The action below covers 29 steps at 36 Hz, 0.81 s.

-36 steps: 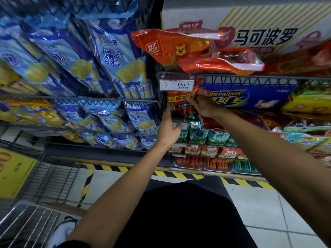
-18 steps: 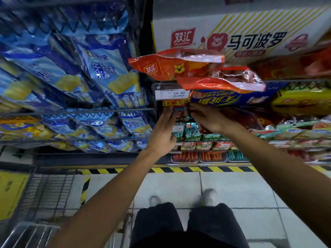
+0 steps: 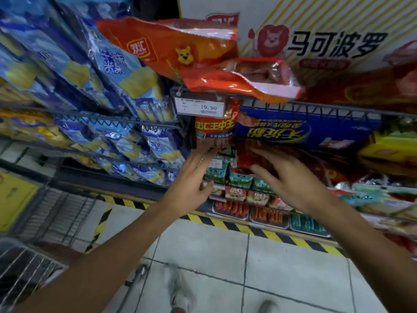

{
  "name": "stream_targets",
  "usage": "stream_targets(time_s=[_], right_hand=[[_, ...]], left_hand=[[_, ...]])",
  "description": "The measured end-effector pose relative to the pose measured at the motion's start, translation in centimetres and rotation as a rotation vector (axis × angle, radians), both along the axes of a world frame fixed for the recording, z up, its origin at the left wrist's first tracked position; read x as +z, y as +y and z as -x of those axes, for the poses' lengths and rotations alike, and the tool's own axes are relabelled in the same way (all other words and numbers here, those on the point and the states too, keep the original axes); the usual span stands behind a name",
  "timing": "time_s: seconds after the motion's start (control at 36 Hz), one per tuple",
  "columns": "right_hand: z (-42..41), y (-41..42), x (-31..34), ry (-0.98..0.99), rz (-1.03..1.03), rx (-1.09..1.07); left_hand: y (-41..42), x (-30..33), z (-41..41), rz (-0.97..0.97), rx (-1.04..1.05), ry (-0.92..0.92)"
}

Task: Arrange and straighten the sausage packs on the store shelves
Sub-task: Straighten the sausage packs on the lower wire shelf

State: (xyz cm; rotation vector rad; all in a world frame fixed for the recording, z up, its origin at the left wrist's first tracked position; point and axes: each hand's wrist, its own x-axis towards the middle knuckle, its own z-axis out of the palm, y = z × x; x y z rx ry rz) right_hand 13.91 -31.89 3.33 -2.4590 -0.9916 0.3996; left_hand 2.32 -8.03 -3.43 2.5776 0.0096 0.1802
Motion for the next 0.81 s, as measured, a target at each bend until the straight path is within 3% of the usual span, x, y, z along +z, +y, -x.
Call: stream_targets(time_s=[0.08, 0.39, 0.56, 0.81], right_hand=[[0.4, -1.7, 0.6, -0.066, 0.033, -0.012], [0.8, -5.4, -0.6, -0.165, 0.077, -0.046], [-0.1, -5.2, -0.1, -0.095, 0.181, -0.039], [-1.7, -3.6, -0.3, -0.044, 0.267, 0.049]], left_hand=[[-1.3, 0.0, 0.4, 0.053, 0.039, 0.087], [-2.8, -1.8, -0.4, 0.144, -0.098, 0.089], [-3.0, -1.9, -1.7, 0.173, -0.117, 0.025], [-4.0, -3.3, -4.1, 0.349, 0.073, -0.106]])
